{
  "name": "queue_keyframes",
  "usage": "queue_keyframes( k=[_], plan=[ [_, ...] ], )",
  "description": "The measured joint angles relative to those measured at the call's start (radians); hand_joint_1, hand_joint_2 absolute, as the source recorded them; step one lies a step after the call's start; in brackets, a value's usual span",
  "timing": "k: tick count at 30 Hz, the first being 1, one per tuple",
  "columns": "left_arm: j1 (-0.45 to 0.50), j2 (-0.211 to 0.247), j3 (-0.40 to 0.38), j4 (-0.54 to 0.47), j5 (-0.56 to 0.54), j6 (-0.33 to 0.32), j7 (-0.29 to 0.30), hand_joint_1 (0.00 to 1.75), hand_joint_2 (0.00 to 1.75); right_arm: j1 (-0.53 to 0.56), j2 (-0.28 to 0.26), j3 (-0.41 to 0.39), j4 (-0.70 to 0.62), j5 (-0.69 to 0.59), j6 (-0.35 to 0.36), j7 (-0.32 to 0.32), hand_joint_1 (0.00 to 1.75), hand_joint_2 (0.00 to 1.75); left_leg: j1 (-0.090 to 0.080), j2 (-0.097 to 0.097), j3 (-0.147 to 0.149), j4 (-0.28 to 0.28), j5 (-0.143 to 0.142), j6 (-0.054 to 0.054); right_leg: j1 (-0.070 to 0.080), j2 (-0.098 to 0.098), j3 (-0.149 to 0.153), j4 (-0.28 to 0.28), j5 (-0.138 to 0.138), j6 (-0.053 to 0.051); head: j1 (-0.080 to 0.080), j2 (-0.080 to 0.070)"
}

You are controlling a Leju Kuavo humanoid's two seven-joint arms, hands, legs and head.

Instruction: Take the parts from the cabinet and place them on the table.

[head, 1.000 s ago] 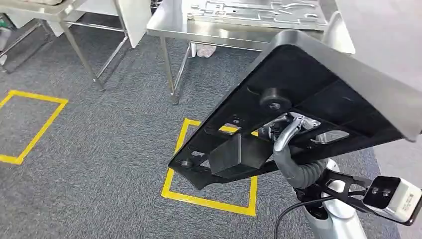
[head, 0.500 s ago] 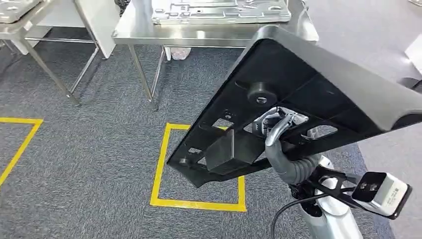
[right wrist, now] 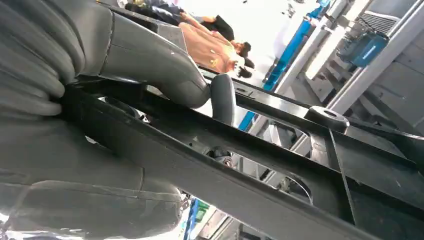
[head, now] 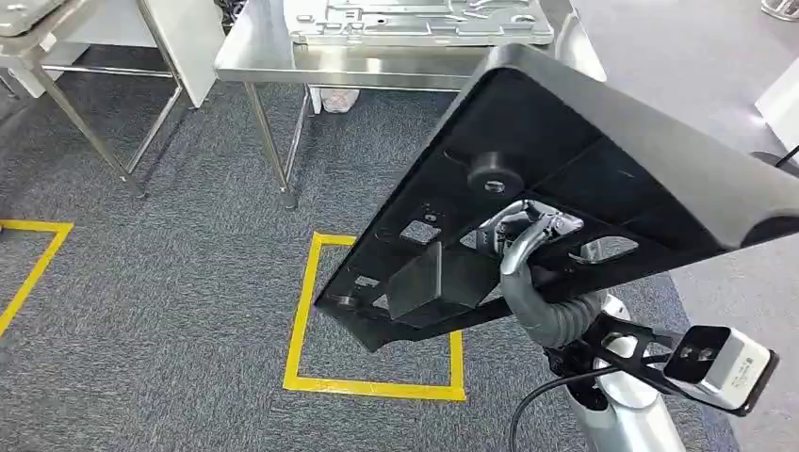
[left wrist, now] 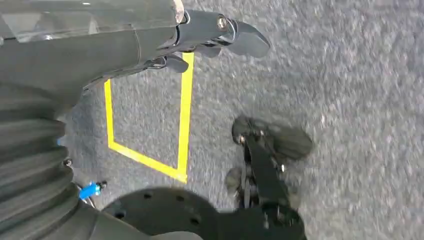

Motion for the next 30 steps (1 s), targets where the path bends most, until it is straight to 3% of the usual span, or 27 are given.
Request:
queue_keyframes(
  k=[1, 4, 6, 7, 8, 10, 11, 12, 13, 15, 16, 18, 21, 22, 23, 25, 26, 27, 28, 30],
  plan=[
    [-0.001, 0.000, 0.000, 0.000, -0.001, -0.002, -0.002, 0.00, 1.75, -0.003, 0.000, 0.001, 0.000, 0.000, -0.004, 0.000, 1.75, 1.75, -0.005, 0.000, 0.001, 0.001, -0.004, -0.006, 0.006, -0.008, 0.021, -0.041, -0.016, -0.005, -0.001, 0.000],
    [0.000, 0.000, 0.000, 0.000, -0.006, -0.004, -0.007, 0.00, 1.75, -0.005, -0.001, 0.003, 0.000, 0.000, -0.012, 0.000, 1.75, 1.75, -0.006, 0.003, 0.003, -0.001, -0.012, -0.024, 0.014, 0.000, 0.017, -0.042, -0.020, -0.024, -0.001, 0.000],
    [-0.003, 0.003, -0.001, 0.000, -0.010, -0.004, -0.007, 0.00, 1.75, -0.006, -0.001, 0.003, -0.001, 0.000, -0.012, -0.001, 1.75, 1.75, -0.001, 0.003, 0.008, 0.006, -0.020, -0.038, 0.004, 0.004, 0.032, -0.055, -0.018, -0.037, -0.001, 0.000],
    [-0.002, 0.003, -0.001, 0.000, -0.010, -0.004, -0.009, 0.00, 1.75, -0.009, -0.001, 0.004, -0.001, 0.000, -0.013, -0.002, 1.75, 1.75, -0.001, 0.000, -0.004, 0.040, -0.034, -0.042, 0.005, 0.004, 0.040, -0.057, -0.022, -0.043, -0.006, 0.000],
    [-0.002, 0.003, -0.001, 0.000, -0.011, -0.005, -0.009, 0.00, 1.75, -0.011, -0.001, 0.004, -0.001, 0.000, -0.014, -0.002, 1.75, 1.75, -0.001, -0.001, -0.041, 0.112, -0.067, -0.045, 0.005, 0.003, 0.045, -0.057, -0.027, -0.049, -0.008, 0.000],
    [-0.001, 0.003, -0.001, 0.000, -0.014, -0.007, -0.009, 0.00, 1.75, -0.010, -0.001, 0.005, 0.001, 0.000, -0.018, -0.003, 1.75, 1.75, 0.000, -0.001, -0.147, 0.288, -0.125, -0.050, 0.009, 0.006, 0.054, -0.057, -0.039, -0.055, -0.008, 0.000],
    [0.002, 0.003, -0.001, 0.000, -0.014, -0.007, -0.009, 0.00, 1.75, -0.009, -0.001, 0.005, 0.003, 0.000, -0.019, -0.003, 1.75, 1.75, 0.000, -0.001, -0.187, 0.339, -0.126, -0.051, 0.011, 0.010, 0.060, -0.056, -0.046, -0.055, -0.010, 0.000],
    [0.004, 0.003, -0.001, 0.000, -0.014, -0.006, -0.010, 0.00, 1.75, -0.008, -0.001, 0.006, 0.005, 0.000, -0.023, -0.005, 1.75, 1.75, 0.000, -0.001, -0.199, 0.335, -0.100, -0.050, 0.012, 0.013, 0.070, -0.056, -0.054, -0.055, -0.008, 0.000],
    [0.006, 0.003, -0.001, 0.000, -0.016, -0.006, -0.010, 0.00, 1.75, -0.008, -0.001, 0.007, 0.006, 0.000, -0.025, -0.005, 1.75, 1.75, 0.000, -0.001, -0.187, 0.287, -0.053, -0.047, 0.013, 0.017, 0.083, -0.056, -0.062, -0.053, -0.009, 0.000],
    [0.007, 0.004, -0.001, 0.000, -0.017, -0.005, -0.010, 0.00, 1.75, -0.008, -0.001, 0.010, 0.006, 0.002, -0.027, -0.010, 1.75, 1.75, -0.001, -0.002, -0.118, 0.104, 0.066, -0.036, 0.014, 0.019, 0.115, -0.056, -0.084, -0.049, -0.009, 0.000],
    [0.010, 0.005, -0.001, 0.000, -0.017, -0.005, -0.010, 0.00, 1.75, -0.007, -0.001, 0.011, 0.006, 0.003, -0.027, -0.011, 1.75, 1.75, -0.004, -0.007, -0.093, 0.054, 0.077, -0.024, 0.012, 0.019, 0.125, -0.060, -0.095, -0.046, -0.010, 0.000],
    [0.004, 0.005, -0.002, 0.000, -0.018, -0.004, -0.010, 0.00, 1.75, -0.010, 0.000, 0.014, 0.007, 0.003, -0.029, -0.015, 1.75, 1.75, -0.012, -0.005, -0.077, 0.030, 0.049, -0.012, 0.016, 0.023, 0.126, -0.061, -0.103, -0.032, -0.010, 0.000],
    [0.004, 0.006, -0.002, 0.000, -0.018, -0.004, -0.010, 0.00, 1.75, -0.011, 0.000, 0.018, 0.007, 0.006, -0.030, -0.014, 1.75, 1.75, -0.005, -0.008, -0.051, 0.007, 0.038, 0.005, 0.017, 0.022, 0.124, -0.029, -0.088, -0.015, -0.009, 0.000],
    [0.005, 0.006, -0.003, 0.000, -0.018, -0.004, -0.011, 0.00, 1.75, -0.011, 0.000, 0.019, 0.007, 0.006, -0.032, -0.014, 1.75, 1.75, -0.004, -0.008, -0.038, 0.000, 0.034, 0.010, 0.013, 0.019, 0.101, 0.018, -0.085, -0.009, -0.005, 0.000],
    [0.004, 0.006, -0.002, 0.000, -0.019, -0.004, -0.010, 0.00, 1.75, -0.015, 0.000, 0.021, 0.007, 0.006, -0.033, -0.016, 1.75, 1.75, -0.004, -0.007, -0.030, -0.002, 0.028, 0.016, 0.012, 0.017, 0.057, 0.084, -0.098, -0.003, -0.003, 0.001],
    [0.004, 0.006, -0.002, 0.000, -0.019, -0.001, -0.010, 0.00, 1.75, -0.014, 0.000, 0.021, 0.008, 0.006, -0.035, -0.016, 1.75, 1.75, -0.004, -0.007, -0.016, -0.002, 0.013, 0.017, 0.006, 0.017, -0.041, 0.214, -0.160, 0.006, -0.002, 0.000],
    [0.004, 0.006, -0.002, 0.000, -0.019, -0.001, -0.010, 0.00, 1.75, -0.014, 0.000, 0.023, 0.008, 0.006, -0.036, -0.015, 1.75, 1.75, -0.004, -0.008, -0.007, -0.001, 0.004, 0.016, 0.003, 0.016, -0.083, 0.255, -0.187, 0.011, 0.000, 0.000],
    [0.006, 0.006, -0.002, 0.000, -0.019, -0.001, -0.010, 0.00, 1.75, -0.014, 0.000, 0.023, 0.008, 0.006, -0.037, -0.014, 1.75, 1.75, -0.003, -0.008, 0.005, -0.001, -0.006, 0.014, 0.001, 0.015, -0.105, 0.256, -0.188, 0.014, -0.001, 0.000],
    [0.007, 0.006, -0.002, 0.000, -0.019, -0.001, -0.010, 0.00, 1.75, -0.014, 0.000, 0.024, 0.008, 0.006, -0.039, -0.014, 1.75, 1.75, -0.002, -0.008, 0.021, -0.001, -0.017, 0.012, 0.000, 0.014, -0.105, 0.215, -0.158, 0.012, -0.001, 0.000],
    [0.007, 0.005, -0.002, 0.000, -0.019, 0.000, -0.010, 0.00, 1.75, -0.014, 0.000, 0.025, 0.008, 0.006, -0.041, -0.013, 1.75, 1.75, -0.001, -0.009, 0.053, -0.001, -0.040, 0.005, 0.000, 0.007, -0.067, 0.064, -0.042, 0.005, 0.000, 0.000]
  ],
)
